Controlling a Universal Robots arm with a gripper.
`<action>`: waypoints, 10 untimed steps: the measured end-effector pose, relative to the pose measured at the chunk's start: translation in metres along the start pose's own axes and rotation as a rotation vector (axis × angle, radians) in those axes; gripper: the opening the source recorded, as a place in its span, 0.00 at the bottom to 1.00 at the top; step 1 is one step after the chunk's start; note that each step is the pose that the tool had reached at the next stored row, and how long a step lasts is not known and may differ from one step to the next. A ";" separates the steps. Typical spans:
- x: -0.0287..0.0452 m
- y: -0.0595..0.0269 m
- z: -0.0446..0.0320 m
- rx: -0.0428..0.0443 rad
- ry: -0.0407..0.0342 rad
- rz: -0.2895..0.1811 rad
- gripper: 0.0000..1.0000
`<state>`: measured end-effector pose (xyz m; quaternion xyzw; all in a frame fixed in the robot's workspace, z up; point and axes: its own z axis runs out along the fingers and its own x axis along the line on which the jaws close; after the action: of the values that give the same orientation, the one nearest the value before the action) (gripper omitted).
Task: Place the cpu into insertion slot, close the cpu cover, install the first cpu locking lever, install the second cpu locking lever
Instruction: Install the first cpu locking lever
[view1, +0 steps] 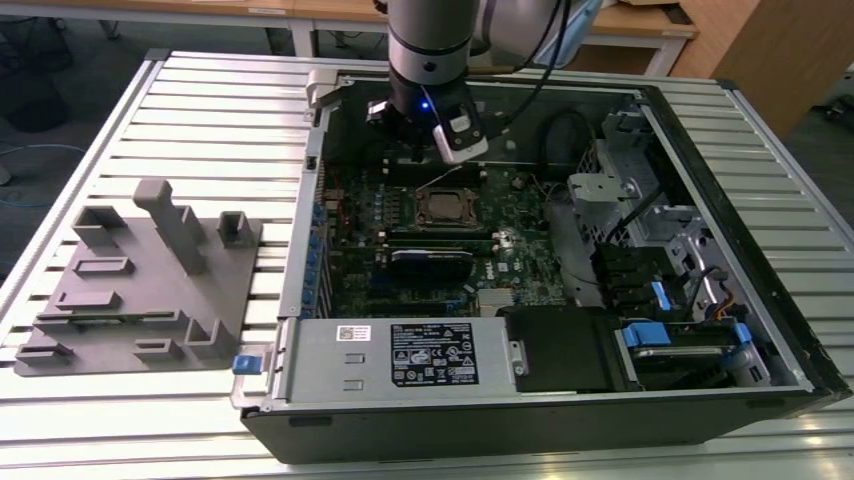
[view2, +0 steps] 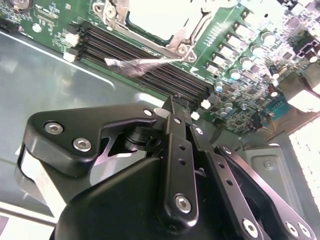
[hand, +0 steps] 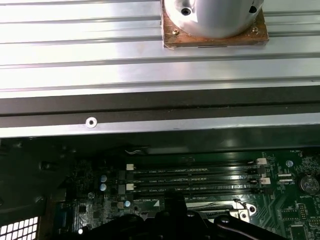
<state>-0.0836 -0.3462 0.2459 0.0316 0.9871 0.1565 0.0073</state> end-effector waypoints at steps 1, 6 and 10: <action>-0.0015 0.0001 0.0001 0.0000 0.0000 0.000 0.10; -0.0024 0.0001 0.0002 0.0000 0.0000 0.000 0.10; -0.0043 -0.0002 0.0014 0.0032 0.0000 0.000 0.10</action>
<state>-0.0793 -0.3462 0.2445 0.0316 0.9874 0.1549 0.0073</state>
